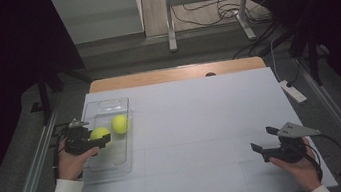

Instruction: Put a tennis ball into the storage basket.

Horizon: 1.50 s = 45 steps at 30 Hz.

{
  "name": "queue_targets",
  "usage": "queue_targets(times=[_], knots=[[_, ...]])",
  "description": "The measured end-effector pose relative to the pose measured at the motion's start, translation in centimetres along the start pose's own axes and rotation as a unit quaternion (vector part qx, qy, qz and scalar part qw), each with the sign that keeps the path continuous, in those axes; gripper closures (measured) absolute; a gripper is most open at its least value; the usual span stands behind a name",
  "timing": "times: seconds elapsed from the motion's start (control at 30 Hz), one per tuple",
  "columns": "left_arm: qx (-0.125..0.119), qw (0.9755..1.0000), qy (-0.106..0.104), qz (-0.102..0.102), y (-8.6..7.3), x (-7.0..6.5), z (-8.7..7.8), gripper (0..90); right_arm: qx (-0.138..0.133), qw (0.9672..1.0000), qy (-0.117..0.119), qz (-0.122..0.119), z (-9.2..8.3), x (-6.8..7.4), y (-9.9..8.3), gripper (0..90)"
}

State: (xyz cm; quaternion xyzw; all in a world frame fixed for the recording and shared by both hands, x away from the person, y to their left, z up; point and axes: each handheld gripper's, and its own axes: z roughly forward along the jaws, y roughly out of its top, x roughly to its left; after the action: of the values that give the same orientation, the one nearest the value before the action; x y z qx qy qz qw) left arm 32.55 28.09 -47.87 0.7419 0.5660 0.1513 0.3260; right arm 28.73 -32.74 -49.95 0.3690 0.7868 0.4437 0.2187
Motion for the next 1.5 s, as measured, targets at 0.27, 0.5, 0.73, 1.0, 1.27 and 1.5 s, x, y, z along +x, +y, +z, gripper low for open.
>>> queue_targets(times=[0.27,0.5,0.73,1.0,1.27,1.5], knots=[[-0.027,0.9996,0.004,-0.001,0.2,-0.3,-0.6,16.0,-0.002,1.0000,0.000,-0.001,-0.1,0.0,0.0,15.3],[-0.061,0.9979,-0.020,-0.001,0.4,-0.6,-1.3,15.4,-0.001,1.0000,0.000,0.000,-0.1,0.0,0.0,15.3],[-0.083,0.9954,-0.046,0.003,0.4,-1.0,-1.7,16.1,-0.005,1.0000,0.001,0.004,0.0,-0.1,0.0,15.3],[-0.106,0.9917,-0.073,0.007,0.3,-1.7,-2.4,16.1,-0.004,1.0000,0.005,0.005,0.2,-0.2,0.0,15.3],[-0.107,0.9909,-0.080,0.019,-0.1,-2.3,-3.0,14.7,-0.006,0.9999,0.008,0.010,0.2,-0.5,0.0,15.3],[-0.119,0.9878,-0.098,0.014,-1.4,-3.0,-3.8,14.3,-0.013,0.9998,0.008,0.015,-0.2,-0.5,0.1,15.2]])
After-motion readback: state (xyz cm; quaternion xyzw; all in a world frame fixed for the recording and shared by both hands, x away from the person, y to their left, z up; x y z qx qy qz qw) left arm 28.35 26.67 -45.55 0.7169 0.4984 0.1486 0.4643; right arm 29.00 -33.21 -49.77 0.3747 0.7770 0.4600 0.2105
